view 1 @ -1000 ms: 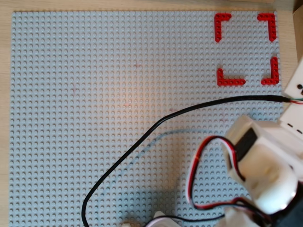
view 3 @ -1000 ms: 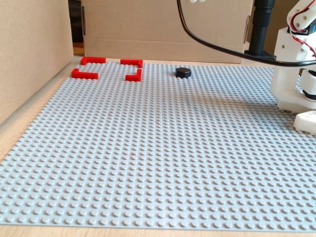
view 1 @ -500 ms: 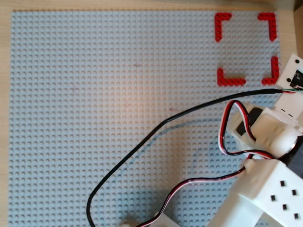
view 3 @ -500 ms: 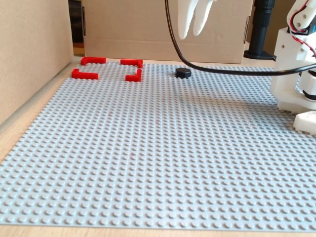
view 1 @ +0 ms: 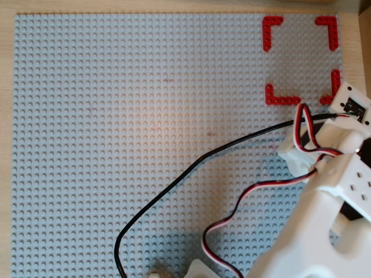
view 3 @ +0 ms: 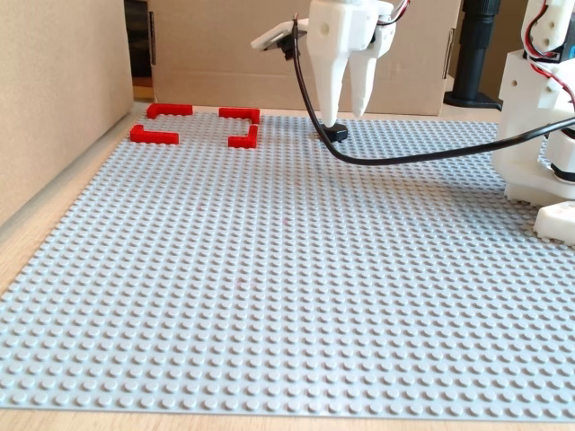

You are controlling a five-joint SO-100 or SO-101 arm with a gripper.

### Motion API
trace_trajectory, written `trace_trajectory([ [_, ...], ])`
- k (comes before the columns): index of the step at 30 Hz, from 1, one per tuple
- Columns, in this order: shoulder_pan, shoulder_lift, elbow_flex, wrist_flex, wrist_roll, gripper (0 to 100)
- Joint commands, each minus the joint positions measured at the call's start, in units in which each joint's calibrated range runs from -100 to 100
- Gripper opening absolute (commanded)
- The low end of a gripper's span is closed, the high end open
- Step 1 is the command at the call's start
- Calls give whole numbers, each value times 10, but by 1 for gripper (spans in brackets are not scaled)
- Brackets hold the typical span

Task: Grab the Lego and store it in red box

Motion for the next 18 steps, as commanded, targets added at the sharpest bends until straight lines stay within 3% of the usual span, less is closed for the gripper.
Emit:
trace_trajectory([
  [1,2,9,-19,-7,2,22],
  [18,3,53,-74,-8,3,22],
])
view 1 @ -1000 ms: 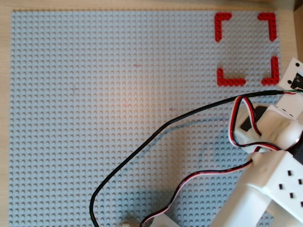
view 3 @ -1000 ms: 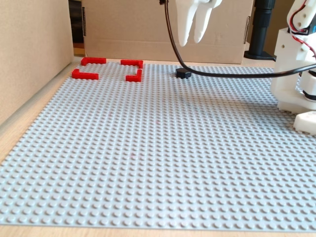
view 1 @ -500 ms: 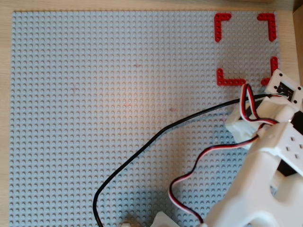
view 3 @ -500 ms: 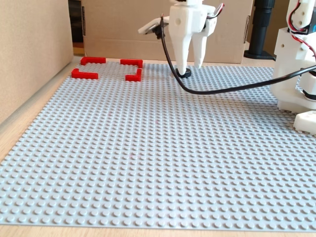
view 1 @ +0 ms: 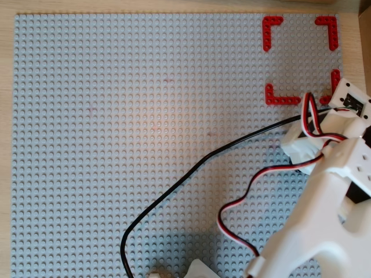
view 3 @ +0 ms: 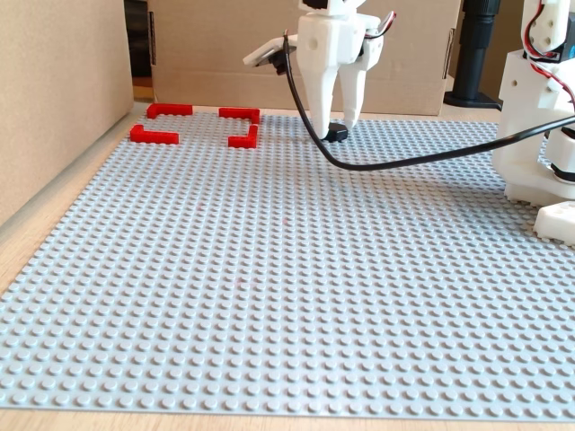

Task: Grab the Lego and store it in red box

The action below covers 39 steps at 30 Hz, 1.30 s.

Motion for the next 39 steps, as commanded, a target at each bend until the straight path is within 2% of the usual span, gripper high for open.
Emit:
trace_trajectory([
  [1,3,-3,-23,-3,3,21],
  [5,0,-2,-25,-5,3,11],
  [16,3,-13,-28,-17,11,10],
  [27,-10,-131,-169,161,8,10],
  [35,-78,-259,-127,248,7,11],
  [39,-123,-276,-79,249,6,11],
])
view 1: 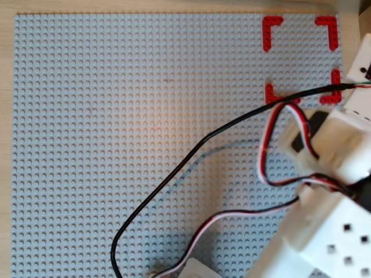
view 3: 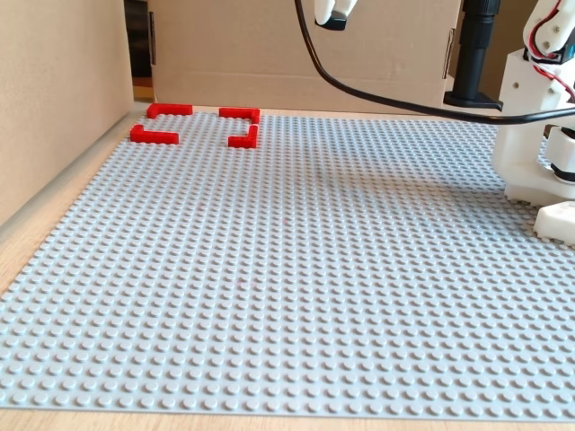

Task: Grab the Lego and store it in red box

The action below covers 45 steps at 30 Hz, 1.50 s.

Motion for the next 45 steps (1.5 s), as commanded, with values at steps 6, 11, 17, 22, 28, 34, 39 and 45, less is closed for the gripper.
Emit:
trace_trajectory([
  [6,-79,-28,80,-67,-19,11],
  [11,-106,-28,137,-137,-6,11],
  [17,-97,-28,210,-262,25,10],
  [22,-65,-26,243,-384,24,10],
  [28,-24,26,247,-504,24,10],
  [34,1,111,245,-606,11,10],
  [39,-1,150,233,-657,-7,10],
  [45,-1,158,214,-659,-12,11],
])
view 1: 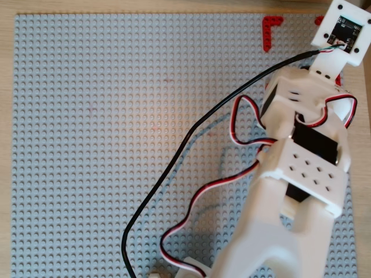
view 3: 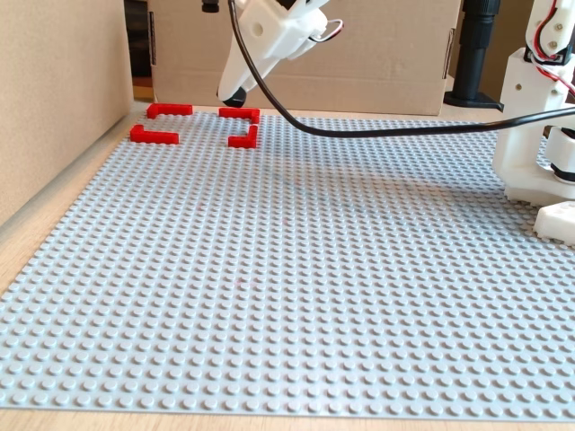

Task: Grab the Lego and store it in red box

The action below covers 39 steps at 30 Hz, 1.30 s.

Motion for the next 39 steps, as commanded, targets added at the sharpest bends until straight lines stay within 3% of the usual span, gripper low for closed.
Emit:
trace_trajectory([
  [1,2,-3,-30,-11,-2,11],
  [8,2,-2,-28,-11,-2,18],
  [15,2,-12,-26,-8,0,18],
  [27,4,-112,-56,188,3,18],
  [34,8,-57,-61,187,3,18],
  [39,21,-5,-77,212,2,10],
])
